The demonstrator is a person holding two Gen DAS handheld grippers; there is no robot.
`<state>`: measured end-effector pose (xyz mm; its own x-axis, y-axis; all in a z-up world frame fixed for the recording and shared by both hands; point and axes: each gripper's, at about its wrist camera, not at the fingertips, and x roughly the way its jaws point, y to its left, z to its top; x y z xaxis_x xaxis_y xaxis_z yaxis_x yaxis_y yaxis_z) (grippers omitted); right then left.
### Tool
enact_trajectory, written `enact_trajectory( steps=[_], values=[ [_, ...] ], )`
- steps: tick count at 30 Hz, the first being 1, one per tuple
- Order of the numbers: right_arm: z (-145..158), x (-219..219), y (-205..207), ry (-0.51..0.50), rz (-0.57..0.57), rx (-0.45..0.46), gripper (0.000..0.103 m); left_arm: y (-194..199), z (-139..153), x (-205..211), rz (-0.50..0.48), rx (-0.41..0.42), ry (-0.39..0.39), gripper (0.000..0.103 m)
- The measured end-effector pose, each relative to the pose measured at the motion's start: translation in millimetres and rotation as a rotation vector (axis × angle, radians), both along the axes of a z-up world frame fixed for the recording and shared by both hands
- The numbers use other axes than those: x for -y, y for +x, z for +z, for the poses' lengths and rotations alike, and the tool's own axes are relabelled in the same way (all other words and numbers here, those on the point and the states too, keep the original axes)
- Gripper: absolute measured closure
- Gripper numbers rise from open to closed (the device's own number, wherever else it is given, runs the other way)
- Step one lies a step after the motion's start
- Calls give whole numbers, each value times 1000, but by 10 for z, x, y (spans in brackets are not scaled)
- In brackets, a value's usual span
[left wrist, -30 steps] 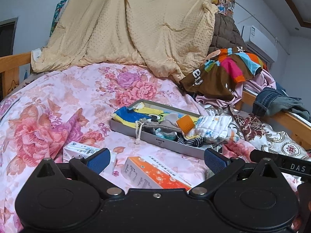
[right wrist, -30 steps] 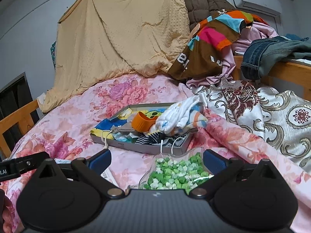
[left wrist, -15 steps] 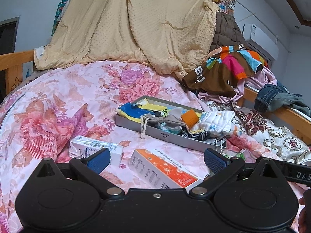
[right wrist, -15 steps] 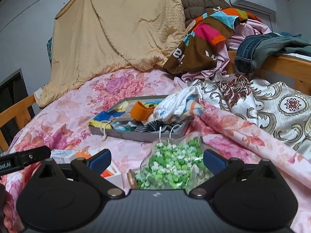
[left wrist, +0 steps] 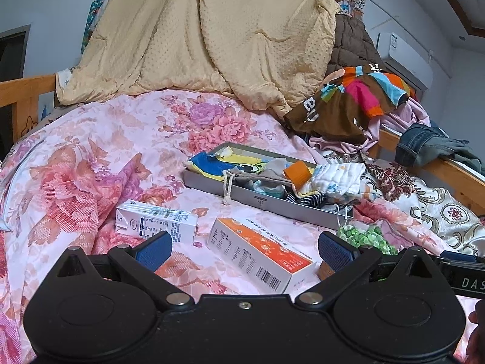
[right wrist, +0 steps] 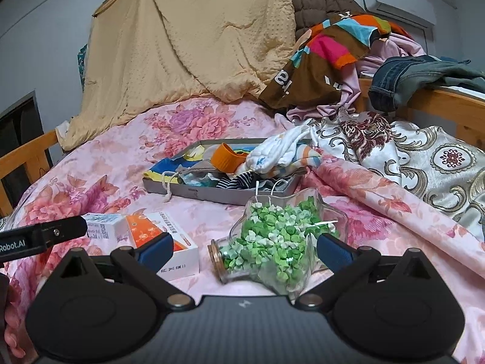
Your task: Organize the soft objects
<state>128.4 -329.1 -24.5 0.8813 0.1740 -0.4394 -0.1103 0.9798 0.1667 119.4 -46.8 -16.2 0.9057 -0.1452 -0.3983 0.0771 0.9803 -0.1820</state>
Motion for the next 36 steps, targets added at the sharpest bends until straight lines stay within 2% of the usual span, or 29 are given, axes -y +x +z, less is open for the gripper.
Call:
enact_trajectory(
  steps=[7,19,29,36],
  values=[
    [-4,3,-152,-5,-30,15,0,-185,-20,54,-1,12,22,1],
    [19,-71,-468,-29,-22,69,0,-512,-5,39,73,41,47,1],
    [38,-21,-602,4,-63,80,0,-645,21,50,58,43,50,1],
    [28,-69,-671,-8,-71,74,0,-718,12,-30,56,45,47,1]
  ],
)
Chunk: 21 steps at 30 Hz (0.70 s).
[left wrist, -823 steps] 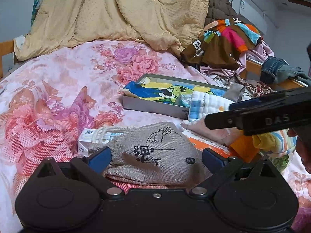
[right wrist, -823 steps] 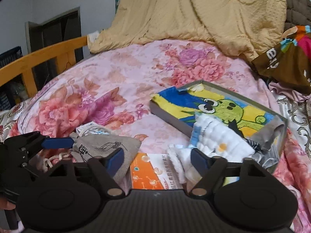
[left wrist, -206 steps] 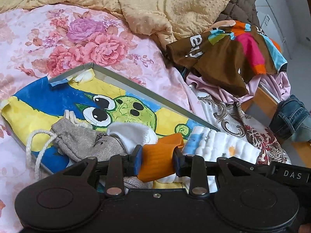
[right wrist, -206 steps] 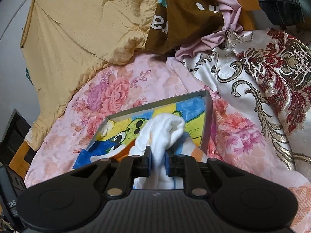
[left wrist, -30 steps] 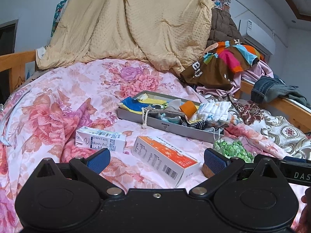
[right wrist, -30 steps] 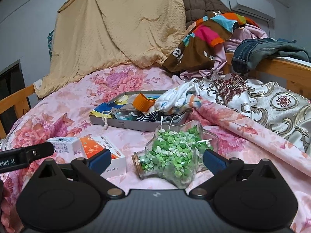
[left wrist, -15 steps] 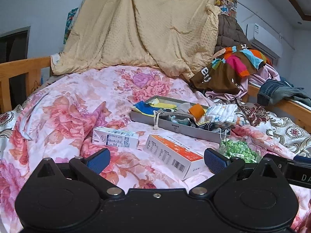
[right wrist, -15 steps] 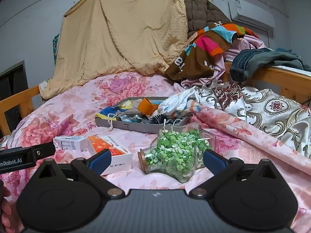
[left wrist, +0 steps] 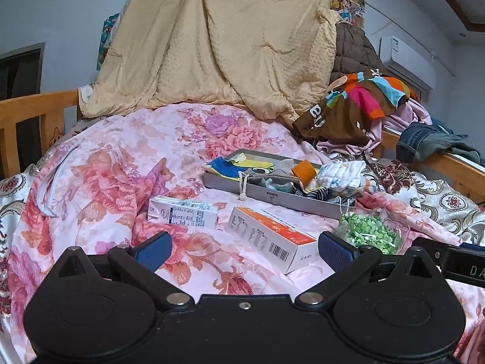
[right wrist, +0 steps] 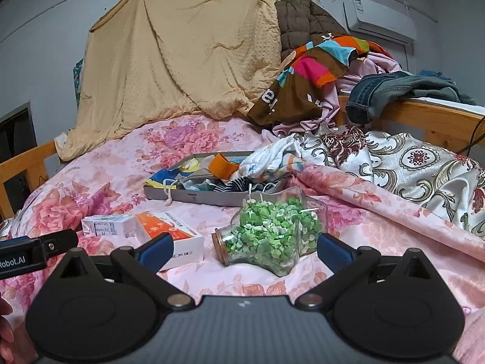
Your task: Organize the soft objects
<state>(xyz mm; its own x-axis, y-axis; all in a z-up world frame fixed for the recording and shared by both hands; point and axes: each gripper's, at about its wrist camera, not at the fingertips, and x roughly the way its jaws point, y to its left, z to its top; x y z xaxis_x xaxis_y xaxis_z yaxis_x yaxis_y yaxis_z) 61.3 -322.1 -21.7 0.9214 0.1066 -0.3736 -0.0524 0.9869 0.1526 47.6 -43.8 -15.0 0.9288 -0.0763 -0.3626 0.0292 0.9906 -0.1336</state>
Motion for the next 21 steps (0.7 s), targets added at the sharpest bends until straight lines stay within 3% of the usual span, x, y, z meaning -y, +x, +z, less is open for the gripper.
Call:
enact_trajectory(
  steps=[21],
  values=[
    [-131,-45,109,19,-14,-39,0,47,-91,-2,-20,2,35,1]
  ],
)
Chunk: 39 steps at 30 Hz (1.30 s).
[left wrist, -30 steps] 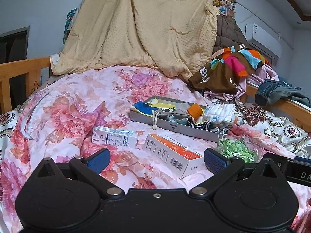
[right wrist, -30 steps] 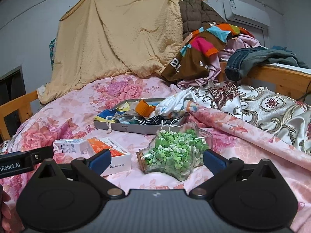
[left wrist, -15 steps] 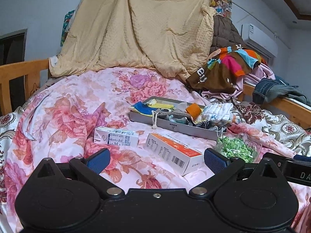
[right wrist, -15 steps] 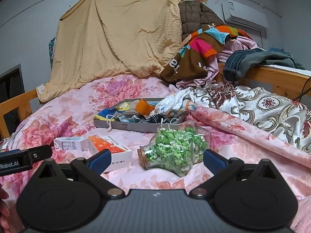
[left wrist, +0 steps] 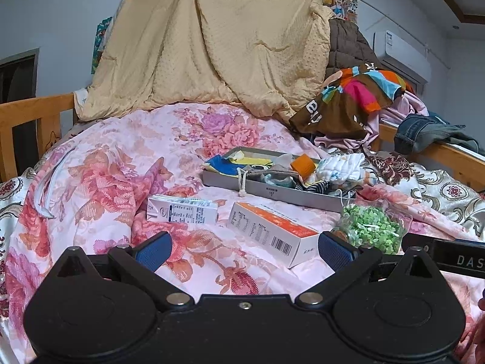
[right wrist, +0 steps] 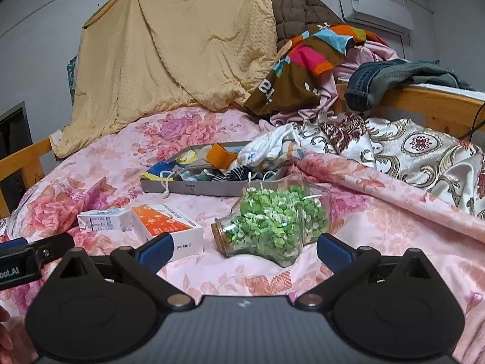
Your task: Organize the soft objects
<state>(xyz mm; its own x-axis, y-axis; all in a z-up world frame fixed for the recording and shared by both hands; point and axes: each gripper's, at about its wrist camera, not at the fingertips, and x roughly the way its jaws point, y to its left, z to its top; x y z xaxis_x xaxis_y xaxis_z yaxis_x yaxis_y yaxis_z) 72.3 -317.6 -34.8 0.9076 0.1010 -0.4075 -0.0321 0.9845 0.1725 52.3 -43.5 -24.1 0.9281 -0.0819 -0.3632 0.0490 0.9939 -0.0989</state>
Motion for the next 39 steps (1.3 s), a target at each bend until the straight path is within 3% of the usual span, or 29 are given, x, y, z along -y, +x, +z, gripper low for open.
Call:
enact_trajectory(
  steps=[10,39],
  values=[
    [-70,-112,62,-48,17,-30,0,14,-26,-19,2,2,-3,1],
    [-82,-113,74,-52,19,-41,0,15,-40,-17,4,-3,2,1]
  ],
)
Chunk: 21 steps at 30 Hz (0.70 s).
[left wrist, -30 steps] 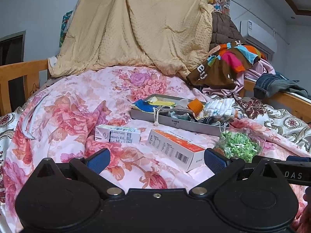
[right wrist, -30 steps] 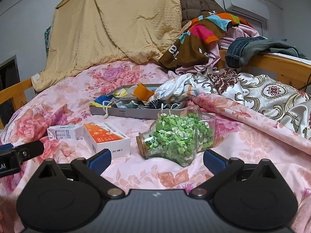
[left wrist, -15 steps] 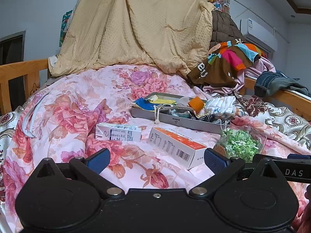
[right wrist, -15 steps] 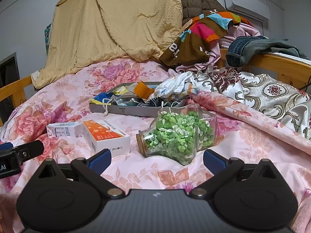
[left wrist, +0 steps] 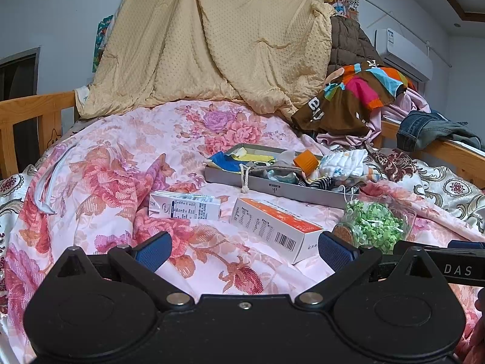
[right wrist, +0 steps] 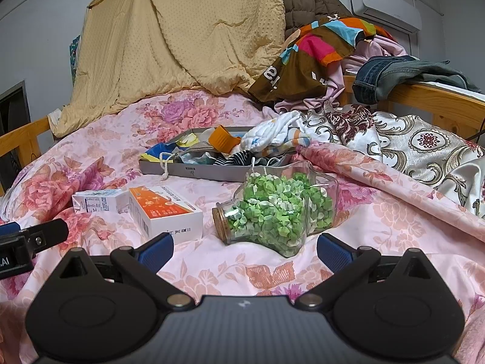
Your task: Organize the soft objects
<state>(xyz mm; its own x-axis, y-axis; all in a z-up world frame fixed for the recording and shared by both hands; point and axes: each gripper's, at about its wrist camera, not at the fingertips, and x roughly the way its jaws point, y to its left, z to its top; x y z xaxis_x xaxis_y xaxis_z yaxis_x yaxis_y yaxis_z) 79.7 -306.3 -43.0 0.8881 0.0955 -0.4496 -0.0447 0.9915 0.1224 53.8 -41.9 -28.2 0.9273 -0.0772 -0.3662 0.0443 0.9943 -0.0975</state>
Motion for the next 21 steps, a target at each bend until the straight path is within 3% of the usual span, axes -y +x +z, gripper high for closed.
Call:
enact_trajectory(
  steps=[21],
  values=[
    [-34,2,5,-9,-1,-7,0,6,-27,-9,1,-3,2,1]
  ],
)
